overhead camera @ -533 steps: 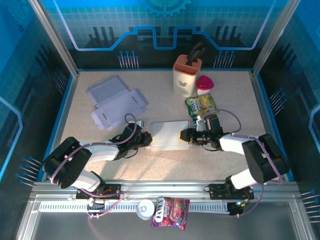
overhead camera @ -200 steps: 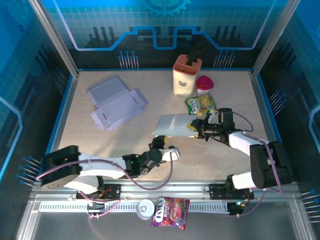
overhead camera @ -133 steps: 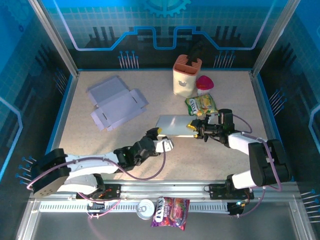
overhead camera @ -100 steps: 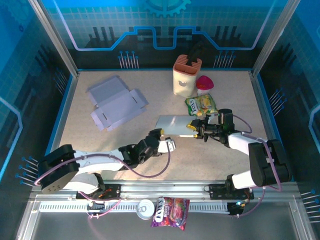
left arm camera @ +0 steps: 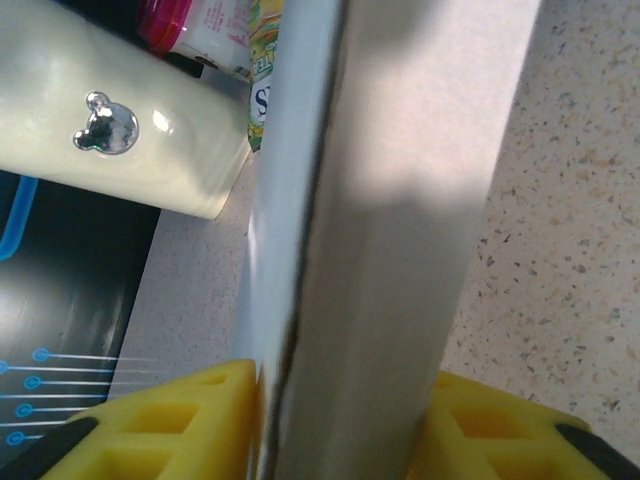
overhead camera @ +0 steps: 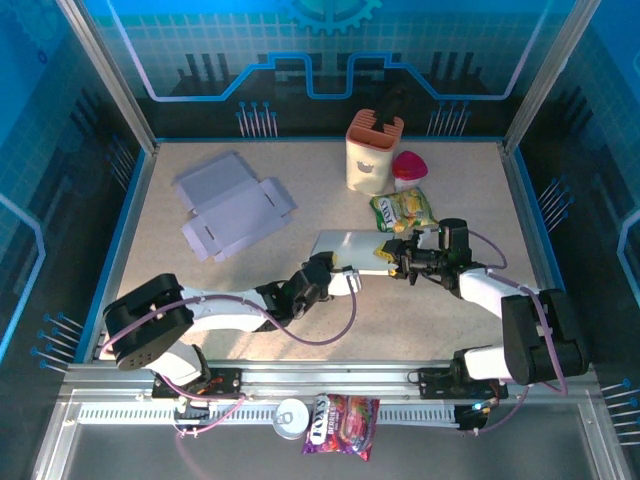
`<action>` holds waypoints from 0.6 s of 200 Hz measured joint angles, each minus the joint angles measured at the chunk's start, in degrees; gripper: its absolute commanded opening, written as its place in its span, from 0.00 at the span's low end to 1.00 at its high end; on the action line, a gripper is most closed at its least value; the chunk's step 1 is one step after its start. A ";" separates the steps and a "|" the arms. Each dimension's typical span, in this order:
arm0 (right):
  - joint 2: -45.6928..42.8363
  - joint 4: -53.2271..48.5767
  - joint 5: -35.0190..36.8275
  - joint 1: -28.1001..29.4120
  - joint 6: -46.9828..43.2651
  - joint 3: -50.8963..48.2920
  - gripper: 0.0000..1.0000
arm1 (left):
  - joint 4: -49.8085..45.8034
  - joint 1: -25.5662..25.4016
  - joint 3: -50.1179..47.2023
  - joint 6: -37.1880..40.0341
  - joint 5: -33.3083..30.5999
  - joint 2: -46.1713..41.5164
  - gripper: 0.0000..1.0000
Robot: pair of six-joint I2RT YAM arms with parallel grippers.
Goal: Fold the paper box
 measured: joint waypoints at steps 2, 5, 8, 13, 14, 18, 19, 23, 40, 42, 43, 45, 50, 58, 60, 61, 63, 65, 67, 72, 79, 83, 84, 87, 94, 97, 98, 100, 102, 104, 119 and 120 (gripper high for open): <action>0.00 0.02 -0.02 0.00 0.04 0.00 0.34 | -0.15 -0.02 0.00 -0.11 0.07 0.00 0.31; 0.00 0.00 -0.02 0.00 0.28 0.00 0.35 | -0.42 -0.07 0.02 -0.22 0.04 -0.04 0.30; 0.00 0.00 -0.04 0.00 0.31 -0.02 0.36 | -0.63 -0.09 0.02 -0.04 0.09 -0.07 0.30; 0.00 0.04 -0.04 0.00 0.48 -0.07 0.37 | -1.05 -0.11 0.07 -0.11 0.11 -0.17 0.30; 0.00 0.04 -0.07 0.00 0.50 -0.09 0.37 | -1.25 -0.11 0.13 -0.15 0.17 -0.22 0.29; 0.00 0.07 -0.11 0.00 0.68 -0.17 0.39 | -1.84 -0.11 0.24 -0.17 0.26 -0.37 0.29; 0.00 0.07 -0.13 0.00 0.66 -0.20 0.39 | -2.08 -0.11 0.28 -0.17 0.31 -0.39 0.29; 0.00 0.35 -0.28 0.00 0.72 -0.39 0.40 | -2.69 -0.17 0.44 -0.20 0.44 -0.55 0.29; -0.20 1.18 -0.50 -0.20 1.18 -1.01 0.47 | -5.51 -0.42 1.07 -0.57 1.03 -1.57 0.27; -0.26 1.40 -0.52 -0.24 1.22 -1.11 0.48 | -5.79 -0.46 1.11 -0.61 1.14 -1.68 0.26; -0.28 1.44 -0.55 -0.24 1.25 -1.14 0.48 | -6.03 -0.50 1.14 -0.61 1.18 -1.79 0.26; -0.48 1.42 -0.50 -0.35 1.44 -1.22 0.49 | -6.45 -0.55 1.18 -0.83 1.18 -2.01 0.26; -0.83 1.62 -0.48 -0.61 1.27 -1.44 0.51 | -7.34 -0.70 1.31 -1.05 1.27 -2.38 0.26; -1.97 1.49 -0.39 -1.38 1.36 -1.77 0.54 | -9.49 -0.79 1.62 -2.01 1.38 -3.21 0.26; -2.38 1.29 -0.35 -1.70 1.22 -1.81 0.55 | -9.99 -0.85 1.75 -2.21 1.38 -3.45 0.26; -2.49 1.31 -0.37 -1.79 1.11 -1.84 0.55 | -10.14 -0.87 1.77 -2.23 1.36 -3.52 0.26; -2.89 1.29 -0.39 -2.01 1.03 -1.88 0.56 | -10.82 -0.94 1.88 -2.47 1.38 -3.76 0.26; -3.37 1.05 -0.31 -2.29 1.05 -1.90 0.56 | -11.50 -0.98 2.01 -2.93 1.44 -4.07 0.26; -3.93 0.63 -0.20 -2.69 0.83 -1.90 0.57 | -12.09 -1.01 2.16 -3.30 1.55 -4.31 0.26; -5.31 -0.15 -0.04 -3.41 0.39 -1.92 0.59 | -13.51 -1.03 2.51 -3.96 1.66 -4.94 0.26; -8.20 -2.29 0.33 -4.76 -0.76 -1.90 0.61 | -16.39 -1.09 3.45 -5.44 2.08 -6.01 0.26; -9.70 -3.34 0.46 -5.38 -1.53 -1.90 0.63 | -17.97 -1.09 4.04 -6.32 2.29 -6.58 0.25; -10.10 -3.67 0.57 -5.55 -1.75 -1.90 0.63 | -18.69 -1.11 4.31 -6.64 2.38 -6.84 0.25; -11.67 -5.07 1.07 -6.25 -2.36 -1.84 0.63 | -20.06 -1.16 4.87 -7.21 2.78 -7.28 0.25; -15.56 -8.59 2.23 -7.80 -4.50 -1.40 0.63 | -23.47 -1.20 6.19 -8.79 3.63 -8.37 0.25; -17.03 -10.12 2.80 -8.37 -5.51 -1.07 0.63 | -25.03 -1.20 6.78 -9.49 3.96 -8.83 0.24; -17.46 -10.60 2.97 -8.55 -5.81 -0.98 0.63 | -25.79 -1.20 7.08 -9.92 4.20 -9.03 0.24; -18.67 -11.91 3.50 -8.98 -6.49 -0.66 0.63 | -26.91 -1.20 7.56 -10.54 4.57 -9.35 0.24; -19.34 -12.74 3.76 -9.22 -6.95 -0.37 0.63 | -27.74 -1.20 7.87 -10.91 4.87 -9.57 0.23; -20.41 -14.05 4.35 -9.64 -7.89 0.04 0.62 | -28.83 -1.20 8.37 -11.52 5.27 -9.86 0.23; -27.19 -23.76 9.38 -10.93 -13.73 4.13 0.60 | -36.57 -1.20 11.72 -15.67 8.04 -11.34 0.23; -27.50 -24.24 9.64 -10.91 -13.97 4.35 0.60 | -36.89 -1.18 11.89 -15.82 8.22 -11.39 0.23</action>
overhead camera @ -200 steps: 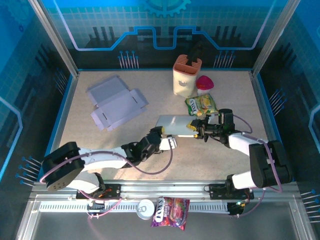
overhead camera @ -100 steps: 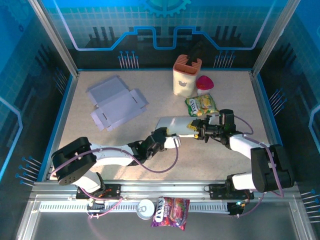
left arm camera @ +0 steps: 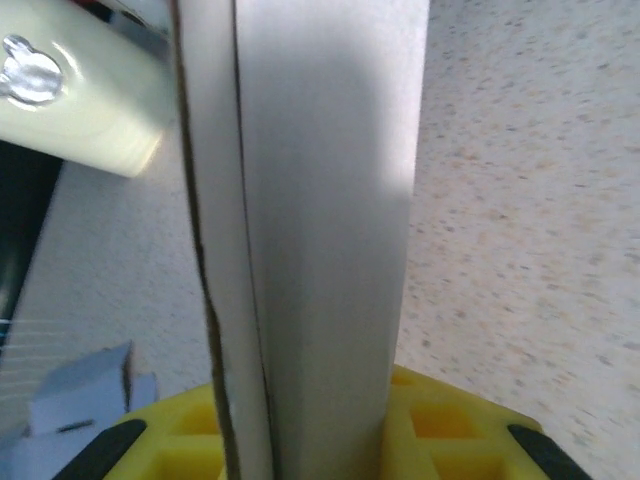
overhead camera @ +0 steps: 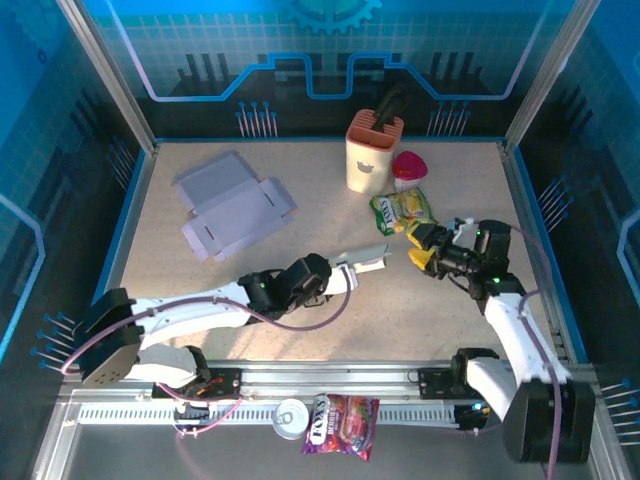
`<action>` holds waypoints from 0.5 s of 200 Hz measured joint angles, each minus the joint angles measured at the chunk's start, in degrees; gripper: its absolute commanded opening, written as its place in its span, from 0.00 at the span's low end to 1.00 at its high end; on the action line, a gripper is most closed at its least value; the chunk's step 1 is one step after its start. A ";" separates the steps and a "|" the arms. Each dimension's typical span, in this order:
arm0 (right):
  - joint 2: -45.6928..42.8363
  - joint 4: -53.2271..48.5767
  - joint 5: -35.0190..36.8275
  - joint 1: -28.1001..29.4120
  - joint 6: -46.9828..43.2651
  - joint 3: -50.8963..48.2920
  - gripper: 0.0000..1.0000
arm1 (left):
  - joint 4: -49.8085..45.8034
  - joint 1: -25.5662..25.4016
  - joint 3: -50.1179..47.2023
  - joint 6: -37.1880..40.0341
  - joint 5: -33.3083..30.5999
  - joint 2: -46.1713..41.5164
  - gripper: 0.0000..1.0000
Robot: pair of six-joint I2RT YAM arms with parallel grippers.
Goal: Fold the paper box
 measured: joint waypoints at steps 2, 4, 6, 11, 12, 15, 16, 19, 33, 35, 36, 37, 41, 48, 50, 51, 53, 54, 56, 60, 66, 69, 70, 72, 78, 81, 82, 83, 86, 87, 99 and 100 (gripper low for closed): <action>-0.79 -1.20 0.76 0.00 -0.57 0.61 0.60 | -1.14 0.00 0.50 -0.48 0.37 -0.11 0.23; -1.36 -1.99 1.22 0.00 -1.14 0.98 0.60 | -1.84 0.00 0.83 -0.94 0.68 -0.17 0.23; -2.34 -3.26 2.12 0.09 -2.05 1.62 0.59 | -2.93 0.00 1.38 -1.62 1.18 -0.22 0.23; -3.98 -5.42 3.72 0.37 -3.28 2.62 0.59 | -5.27 0.00 2.51 -2.86 2.16 -0.26 0.23; -4.61 -6.12 4.31 0.55 -3.82 2.95 0.59 | -5.97 0.00 2.84 -3.21 2.49 -0.26 0.23; -5.64 -7.48 5.66 0.85 -4.31 3.45 0.58 | -7.23 0.00 3.43 -3.91 3.10 -0.26 0.23; -5.90 -7.78 5.92 0.96 -4.46 3.58 0.58 | -7.56 0.00 3.61 -4.07 3.28 -0.26 0.23; -7.02 -9.07 7.10 1.49 -5.38 4.00 0.58 | -9.18 0.00 4.35 -4.92 4.07 -0.24 0.23; -11.52 -14.05 13.05 5.18 -7.19 4.63 0.57 | -14.99 0.04 6.84 -7.58 6.78 -0.15 0.23; -12.26 -14.95 14.16 5.99 -7.34 4.63 0.57 | -15.89 0.09 7.26 -7.98 7.19 -0.09 0.23; -12.48 -15.17 14.47 6.27 -7.41 4.63 0.57 | -16.50 0.11 7.54 -8.26 7.43 -0.04 0.23; -12.68 -15.50 14.73 6.58 -7.50 4.63 0.57 | -16.72 0.11 7.67 -8.39 7.58 0.00 0.23; -13.92 -17.18 16.87 8.48 -7.65 4.63 0.57 | -18.32 0.13 8.50 -8.98 8.17 0.28 0.23; -15.56 -19.32 20.06 11.61 -7.65 4.55 0.57 | -20.94 0.28 9.99 -10.23 9.33 1.03 0.23; -16.02 -19.89 20.98 12.72 -7.63 4.48 0.56 | -21.42 0.28 10.29 -10.36 9.60 1.20 0.23; -16.20 -20.13 21.38 13.16 -7.63 4.48 0.56 | -21.94 0.35 10.60 -10.58 9.81 1.42 0.23; -16.68 -20.63 22.49 14.36 -7.58 4.42 0.56 | -22.62 0.46 11.04 -10.91 10.21 1.73 0.23; -16.83 -20.81 22.86 14.73 -7.56 4.39 0.56 | -22.82 0.48 11.17 -11.02 10.36 1.81 0.23; -17.27 -21.33 24.02 15.93 -7.56 4.33 0.56 | -23.47 0.52 11.58 -11.32 10.71 2.12 0.22; -17.92 -22.21 25.79 18.01 -7.26 4.24 0.56 | -24.44 0.74 12.24 -11.78 11.21 2.67 0.23; -18.78 -23.30 28.79 21.33 -6.82 3.98 0.56 | -26.14 1.16 13.31 -12.44 12.22 3.63 0.22; -19.12 -23.67 30.29 22.91 -6.54 3.82 0.56 | -26.86 1.31 13.75 -12.76 12.61 4.04 0.23; -19.21 -23.82 30.56 23.30 -6.51 3.78 0.56 | -27.19 1.38 13.97 -12.94 12.79 4.26 0.23; -19.37 -24.00 31.58 24.50 -6.29 3.63 0.56 | -27.74 1.55 14.29 -13.18 13.07 4.59 0.23; -19.65 -24.55 34.34 27.56 -5.70 3.26 0.56 | -29.16 1.95 15.17 -13.51 13.68 5.49 0.22; -19.61 -24.70 35.63 28.94 -5.11 3.04 0.56 | -29.97 2.19 15.67 -13.77 13.97 6.10 0.22; -19.61 -24.79 35.95 29.27 -5.07 2.97 0.56 | -30.16 2.25 15.80 -13.79 14.03 6.23 0.22; -19.58 -24.85 36.22 29.57 -5.03 2.91 0.56 | -30.60 2.36 16.11 -13.88 14.14 6.47 0.22; -19.39 -24.87 37.31 30.91 -4.63 2.69 0.56 | -31.45 2.54 16.68 -14.21 14.43 7.13 0.22; -19.34 -24.87 37.53 31.21 -4.46 2.62 0.56 | -31.63 2.60 16.83 -14.29 14.49 7.28 0.22; -17.88 -24.74 41.42 35.67 -2.67 1.79 0.56 | -34.38 3.32 19.12 -14.86 15.19 9.81 0.23; -17.59 -24.63 41.83 36.24 -2.27 1.68 0.56 | -34.67 3.43 19.39 -14.86 15.28 10.14 0.23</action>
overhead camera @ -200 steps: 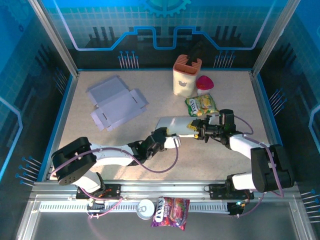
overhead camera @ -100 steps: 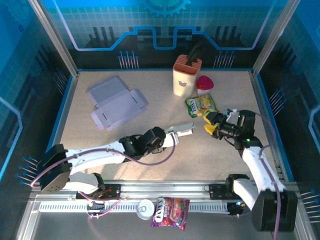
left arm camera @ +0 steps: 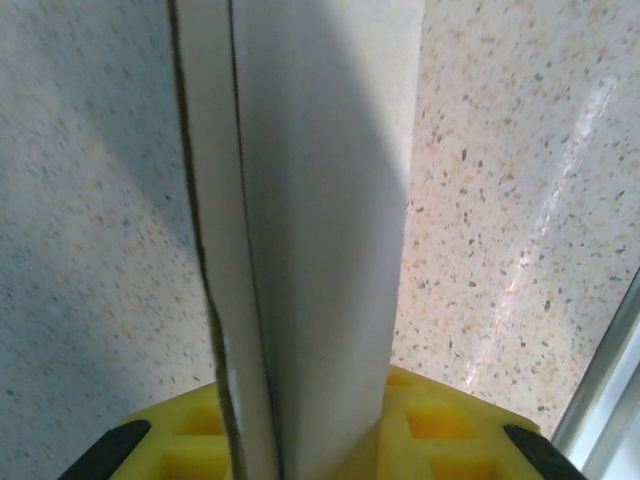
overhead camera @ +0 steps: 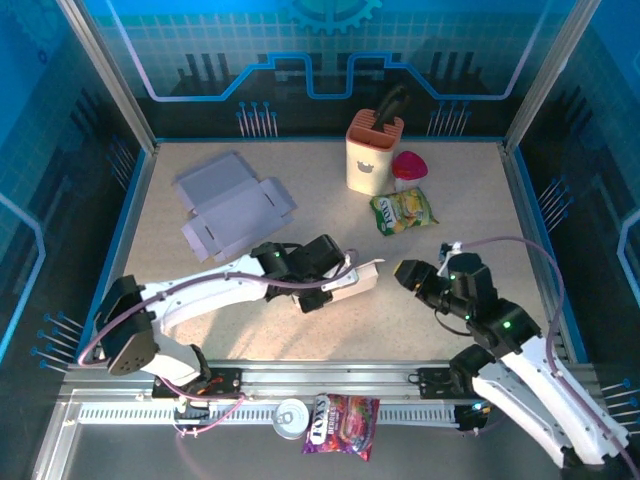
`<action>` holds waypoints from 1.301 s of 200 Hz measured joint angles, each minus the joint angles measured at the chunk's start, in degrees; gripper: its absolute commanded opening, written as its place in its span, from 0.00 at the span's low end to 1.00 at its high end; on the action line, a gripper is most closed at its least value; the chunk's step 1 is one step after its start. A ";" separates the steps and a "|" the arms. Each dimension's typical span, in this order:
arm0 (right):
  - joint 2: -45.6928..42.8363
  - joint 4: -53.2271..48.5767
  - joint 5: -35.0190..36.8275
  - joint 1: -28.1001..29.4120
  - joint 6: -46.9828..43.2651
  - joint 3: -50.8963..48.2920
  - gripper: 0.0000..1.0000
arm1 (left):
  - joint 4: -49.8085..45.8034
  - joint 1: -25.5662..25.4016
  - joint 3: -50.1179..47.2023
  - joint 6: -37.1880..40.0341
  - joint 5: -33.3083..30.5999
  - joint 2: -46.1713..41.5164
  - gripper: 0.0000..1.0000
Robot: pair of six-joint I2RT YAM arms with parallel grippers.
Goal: Fold the paper box
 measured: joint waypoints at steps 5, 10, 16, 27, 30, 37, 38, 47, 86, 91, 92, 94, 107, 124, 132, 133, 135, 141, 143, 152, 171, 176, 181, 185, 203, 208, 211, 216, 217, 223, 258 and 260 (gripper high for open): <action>0.72 0.24 1.40 1.49 0.59 -0.28 0.56 | -0.94 0.24 0.83 -0.15 0.33 0.94 0.23; 1.68 0.70 2.84 3.15 1.53 -0.68 0.56 | -1.81 0.59 1.70 -0.24 0.79 1.95 0.23; 2.73 1.53 4.33 5.01 2.71 -1.18 0.56 | -2.60 0.94 2.64 -0.42 1.05 2.93 0.23; 4.59 3.41 6.32 7.67 4.76 -2.10 0.55 | -3.74 1.57 4.15 -0.44 1.51 4.28 0.25; 5.20 3.91 6.80 8.26 5.20 -2.32 0.55 | -4.09 1.75 4.48 -0.44 1.66 4.55 0.25; 6.49 4.79 7.72 9.27 6.38 -2.62 0.55 | -4.72 2.14 5.18 -0.42 1.88 5.14 0.25; 6.62 4.81 7.78 9.35 6.47 -2.67 0.55 | -4.74 2.16 5.25 -0.42 1.90 5.18 0.25; 8.74 6.19 8.81 10.23 7.98 -2.71 0.54 | -5.29 2.62 5.77 -0.37 2.27 5.68 0.25; 15.23 12.26 10.64 10.93 12.41 -2.71 0.53 | -6.21 3.96 6.69 0.22 3.39 6.38 0.25; 15.76 12.79 10.71 10.95 12.81 -2.67 0.52 | -6.21 4.07 6.71 0.28 3.58 6.40 0.26; 15.85 12.85 10.71 10.95 12.85 -2.67 0.52 | -6.21 4.09 6.73 0.28 3.58 6.40 0.26; 16.11 13.03 10.71 10.95 12.96 -2.64 0.52 | -6.21 4.09 6.75 0.28 3.58 6.40 0.25; 17.27 14.21 10.86 10.97 13.84 -2.60 0.51 | -6.19 4.20 6.86 0.31 3.78 6.49 0.26; 18.29 15.54 11.13 10.97 14.82 -2.60 0.51 | -6.16 4.24 6.86 0.31 3.80 6.51 0.26; 18.84 16.26 11.30 10.97 15.37 -2.60 0.51 | -6.16 4.24 6.86 0.31 3.80 6.51 0.27; 18.91 16.35 11.30 10.97 15.39 -2.60 0.51 | -6.16 4.24 6.86 0.33 3.80 6.51 0.27; 19.06 16.48 11.32 10.97 15.41 -2.60 0.51 | -6.16 4.24 6.86 0.33 3.80 6.51 0.27; 19.52 17.00 11.34 10.95 15.69 -2.58 0.50 | -6.16 4.24 6.86 0.33 3.80 6.51 0.27; 19.69 17.20 11.37 10.97 15.85 -2.58 0.50 | -6.16 4.24 6.86 0.35 3.80 6.51 0.27; 20.33 17.79 11.39 10.95 16.11 -2.47 0.50 | -6.12 4.24 6.86 0.33 3.78 6.51 0.27; 21.73 18.53 11.58 10.95 16.65 -1.70 0.48 | -5.99 4.52 6.86 0.31 3.78 6.54 0.29; 22.16 18.64 11.58 10.95 16.68 -1.40 0.48 | -5.95 4.59 6.86 0.33 3.76 6.54 0.30; 22.58 18.75 11.58 10.95 16.79 -1.14 0.46 | -5.88 4.63 6.86 0.33 3.76 6.54 0.31; 22.95 18.86 11.61 10.95 16.87 -0.90 0.45 | -5.84 4.70 6.86 0.33 3.76 6.56 0.32; 24.30 19.63 11.78 10.95 17.49 -0.48 0.40 | -5.73 4.72 6.86 0.44 3.61 6.58 0.41; 24.70 19.80 11.76 10.95 17.68 -0.48 0.39 | -5.70 4.72 6.86 0.72 3.54 6.58 0.43; 24.94 19.91 11.76 10.95 17.86 -0.48 0.39 | -5.68 4.72 6.86 0.46 3.54 6.58 0.44; 25.42 20.33 11.76 10.95 18.10 -0.48 0.38 | -5.62 4.72 6.86 0.66 3.54 6.58 0.45; 25.46 20.41 11.76 10.95 18.18 -0.48 0.38 | -5.62 4.72 6.86 0.59 3.54 6.58 0.46; 25.90 21.09 11.78 10.95 18.43 -0.48 0.37 | -5.44 4.72 6.86 0.66 3.50 6.58 0.47; 27.50 23.56 12.04 10.95 19.74 -0.48 0.32 | -4.02 4.83 6.75 0.72 2.67 6.58 0.47; 27.56 23.67 12.07 10.95 19.74 -0.48 0.32 | -3.93 4.85 6.69 0.72 2.64 6.56 0.47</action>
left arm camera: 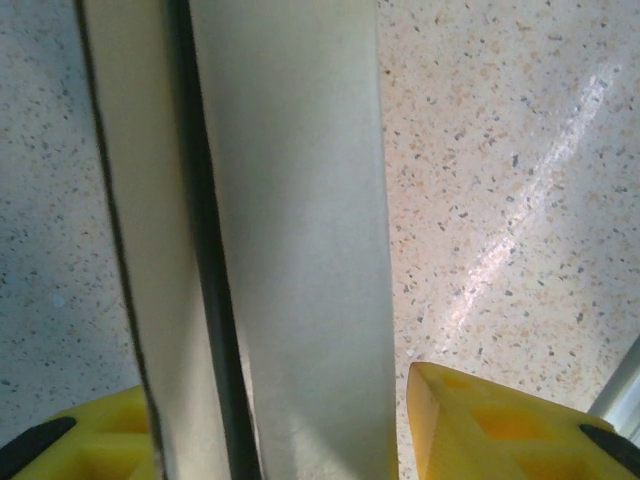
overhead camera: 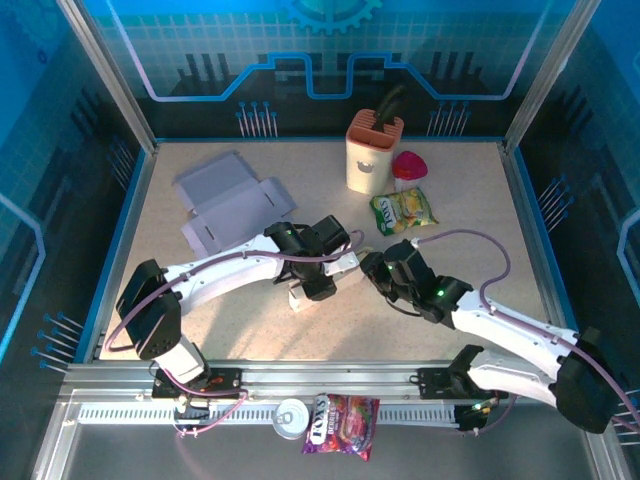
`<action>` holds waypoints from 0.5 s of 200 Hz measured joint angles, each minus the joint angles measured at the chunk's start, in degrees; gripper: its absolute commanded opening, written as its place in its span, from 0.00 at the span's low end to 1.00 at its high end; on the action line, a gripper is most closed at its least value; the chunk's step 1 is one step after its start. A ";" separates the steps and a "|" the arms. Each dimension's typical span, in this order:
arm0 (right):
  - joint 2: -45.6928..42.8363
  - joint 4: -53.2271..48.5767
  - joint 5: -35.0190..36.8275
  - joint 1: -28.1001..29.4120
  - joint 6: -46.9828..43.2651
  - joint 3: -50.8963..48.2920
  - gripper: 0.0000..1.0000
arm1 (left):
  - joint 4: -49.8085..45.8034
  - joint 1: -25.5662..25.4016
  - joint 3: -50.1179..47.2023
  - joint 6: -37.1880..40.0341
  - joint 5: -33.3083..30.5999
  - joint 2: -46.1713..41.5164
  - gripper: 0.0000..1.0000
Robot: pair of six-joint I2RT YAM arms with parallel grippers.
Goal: Fold the paper box
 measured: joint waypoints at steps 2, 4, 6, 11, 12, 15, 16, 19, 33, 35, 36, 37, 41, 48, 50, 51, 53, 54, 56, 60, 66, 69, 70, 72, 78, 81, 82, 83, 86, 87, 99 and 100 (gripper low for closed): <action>0.07 0.04 0.04 0.00 -0.11 0.02 0.31 | 0.20 0.02 -0.07 0.00 -0.07 0.00 0.47; 0.11 0.04 0.11 0.00 0.02 0.09 0.31 | 0.26 0.04 -0.11 -0.02 -0.04 0.00 0.47; 0.17 0.07 0.11 0.00 0.15 0.13 0.31 | 0.42 0.04 -0.17 0.00 -0.09 0.00 0.47; 0.44 0.09 0.15 0.00 0.13 0.37 0.31 | 0.66 0.09 -0.33 0.02 -0.22 0.00 0.47; 0.48 0.09 0.15 0.00 0.11 0.44 0.31 | 0.74 0.09 -0.35 0.00 -0.22 0.00 0.47; 0.66 0.04 0.15 0.00 0.09 0.59 0.30 | 1.01 0.09 -0.52 0.02 -0.35 0.00 0.46; 0.72 0.04 0.17 0.00 0.09 0.63 0.30 | 1.03 0.09 -0.55 0.04 -0.39 0.00 0.46; 0.87 0.04 0.20 0.00 0.09 0.81 0.30 | 1.09 0.09 -0.61 0.07 -0.44 0.00 0.46; 1.60 0.22 0.48 0.00 0.09 1.29 0.26 | 1.55 0.26 -0.96 0.46 -0.85 0.00 0.43; 1.66 0.24 0.55 0.00 0.07 1.33 0.26 | 1.64 0.31 -1.03 0.42 -0.87 0.00 0.43; 1.70 0.26 0.59 0.00 0.13 1.40 0.26 | 1.64 0.33 -1.03 0.44 -0.90 0.00 0.43; 1.73 0.28 0.57 0.00 0.15 1.40 0.26 | 1.68 0.35 -1.07 0.52 -0.96 0.00 0.42; 1.79 0.35 0.61 0.00 0.11 1.49 0.26 | 1.77 0.42 -1.11 0.68 -1.07 0.00 0.41; 1.95 0.42 0.68 0.00 0.11 1.55 0.25 | 1.99 0.52 -1.22 0.83 -1.16 0.00 0.39; 1.97 0.42 0.74 0.00 0.13 1.60 0.25 | 2.03 0.52 -1.25 0.96 -1.20 0.00 0.38; 1.97 0.42 0.74 0.00 0.11 1.62 0.25 | 2.08 0.52 -1.27 1.11 -1.27 0.00 0.38; 2.03 0.44 0.76 0.00 0.11 1.62 0.25 | 2.14 0.55 -1.29 1.01 -1.33 0.00 0.37; 2.08 0.44 0.76 0.00 0.11 1.64 0.24 | 2.16 0.55 -1.31 0.96 -1.40 0.00 0.37; 2.08 0.44 0.79 0.00 0.11 1.66 0.24 | 2.25 0.59 -1.31 1.09 -1.46 0.00 0.37; 2.14 0.50 0.81 0.00 0.11 1.68 0.22 | 2.29 0.63 -1.33 1.16 -1.53 0.00 0.35; 2.21 0.59 0.87 0.00 0.11 1.73 0.21 | 2.47 0.63 -1.40 1.29 -1.73 0.00 0.34; 2.25 0.63 0.90 0.00 0.04 1.75 0.21 | 2.58 0.63 -1.44 1.22 -1.86 0.00 0.34; 2.25 0.66 0.94 0.00 0.11 1.75 0.21 | 2.60 0.63 -1.44 1.29 -1.90 0.00 0.33; 2.29 0.70 0.94 0.02 0.13 1.77 0.21 | 2.64 0.63 -1.49 1.33 -1.95 0.00 0.33; 2.36 0.74 0.98 0.02 0.11 1.86 0.21 | 2.95 0.63 -1.66 1.29 -2.19 -0.07 0.33; 2.40 0.74 0.98 0.02 0.11 1.88 0.21 | 3.06 0.63 -1.75 1.29 -2.32 -0.11 0.32; 2.40 0.76 1.01 0.02 0.11 1.88 0.21 | 3.08 0.63 -1.77 1.29 -2.34 -0.13 0.32; 2.40 0.76 1.01 0.02 0.09 1.90 0.21 | 3.10 0.63 -1.77 1.29 -2.36 -0.15 0.32; 2.45 0.76 1.01 0.02 0.09 1.92 0.21 | 3.23 0.63 -1.86 1.29 -2.40 -0.24 0.31; 2.47 0.79 1.01 0.02 0.11 1.92 0.21 | 3.34 0.63 -1.92 1.29 -2.45 -0.28 0.31; 2.69 0.85 1.03 0.02 0.09 2.01 0.21 | 3.96 0.63 -2.40 1.29 -2.60 -0.61 0.29; 2.71 0.85 1.03 0.02 0.09 2.03 0.21 | 4.02 0.63 -2.45 1.29 -2.62 -0.66 0.29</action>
